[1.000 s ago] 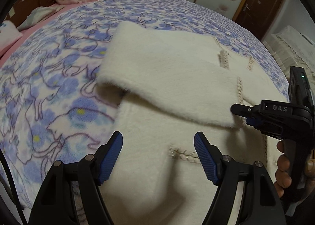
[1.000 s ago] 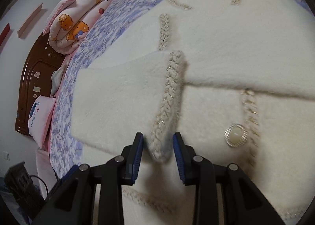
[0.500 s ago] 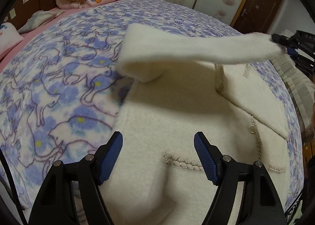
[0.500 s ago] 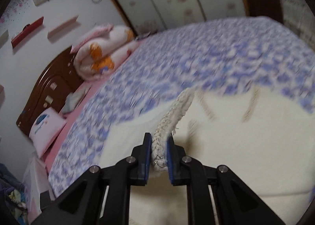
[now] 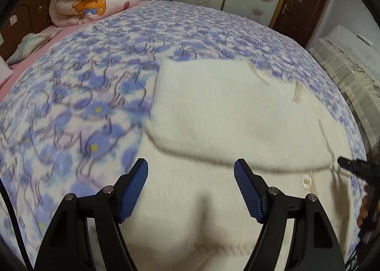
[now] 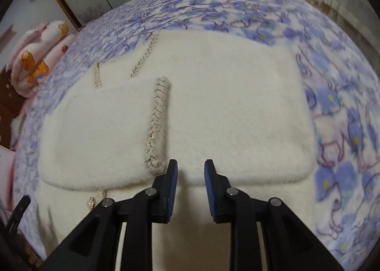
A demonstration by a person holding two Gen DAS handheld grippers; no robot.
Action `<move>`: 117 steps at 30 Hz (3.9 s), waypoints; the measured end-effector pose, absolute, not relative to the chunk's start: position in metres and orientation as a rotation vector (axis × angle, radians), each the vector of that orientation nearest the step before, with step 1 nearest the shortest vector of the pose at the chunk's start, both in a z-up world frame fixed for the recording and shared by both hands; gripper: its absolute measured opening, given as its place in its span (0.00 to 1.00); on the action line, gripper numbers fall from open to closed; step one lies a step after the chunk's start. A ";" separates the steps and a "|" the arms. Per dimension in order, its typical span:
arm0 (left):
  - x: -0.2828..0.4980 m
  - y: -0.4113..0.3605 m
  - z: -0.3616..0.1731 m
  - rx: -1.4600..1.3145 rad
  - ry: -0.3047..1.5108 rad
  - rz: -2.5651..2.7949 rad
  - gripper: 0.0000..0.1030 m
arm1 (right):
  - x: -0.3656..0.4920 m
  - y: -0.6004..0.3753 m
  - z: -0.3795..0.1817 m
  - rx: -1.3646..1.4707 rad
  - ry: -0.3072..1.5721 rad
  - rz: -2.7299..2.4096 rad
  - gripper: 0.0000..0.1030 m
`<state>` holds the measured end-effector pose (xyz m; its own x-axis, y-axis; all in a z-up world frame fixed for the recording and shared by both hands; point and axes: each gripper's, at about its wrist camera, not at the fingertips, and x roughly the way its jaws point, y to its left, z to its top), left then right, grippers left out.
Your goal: Fold large clothes
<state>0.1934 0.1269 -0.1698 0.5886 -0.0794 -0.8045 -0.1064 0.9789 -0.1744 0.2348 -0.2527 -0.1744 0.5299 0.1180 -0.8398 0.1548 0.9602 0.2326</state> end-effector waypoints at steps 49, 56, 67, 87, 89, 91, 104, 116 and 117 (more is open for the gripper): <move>0.306 0.086 -0.196 -0.183 0.974 -0.072 0.42 | 0.292 -0.121 -0.161 0.092 0.868 0.234 0.32; 0.291 0.074 -0.229 -0.053 0.994 -0.028 0.44 | 0.287 -0.114 -0.194 -0.031 0.919 0.172 0.23; 0.289 0.110 -0.230 -0.083 1.021 0.010 0.46 | 0.279 -0.198 -0.185 0.083 0.919 0.009 0.13; 0.270 0.104 -0.214 -0.163 1.113 -0.079 0.78 | 0.253 -0.201 -0.177 0.198 0.975 0.004 0.18; 0.261 0.105 -0.207 -0.182 1.127 -0.088 0.78 | 0.242 -0.201 -0.169 0.215 0.972 0.009 0.19; 0.249 0.105 -0.195 -0.174 1.128 -0.079 0.78 | 0.228 -0.200 -0.157 0.220 0.959 0.012 0.22; 0.132 0.121 -0.095 -0.150 0.992 -0.073 0.81 | 0.101 -0.200 -0.053 0.190 0.759 0.052 0.53; 0.036 0.133 -0.078 -0.149 0.949 -0.055 0.88 | -0.004 -0.218 -0.056 0.064 0.762 0.011 0.59; 0.031 0.134 -0.083 -0.151 0.959 -0.052 0.88 | -0.009 -0.222 -0.062 0.061 0.780 0.002 0.59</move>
<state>0.0306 0.1340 -0.0831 0.5741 -0.1109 -0.8112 -0.0227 0.9882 -0.1512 -0.0093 -0.2216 -0.0623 0.7108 0.0242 -0.7029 0.0213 0.9982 0.0559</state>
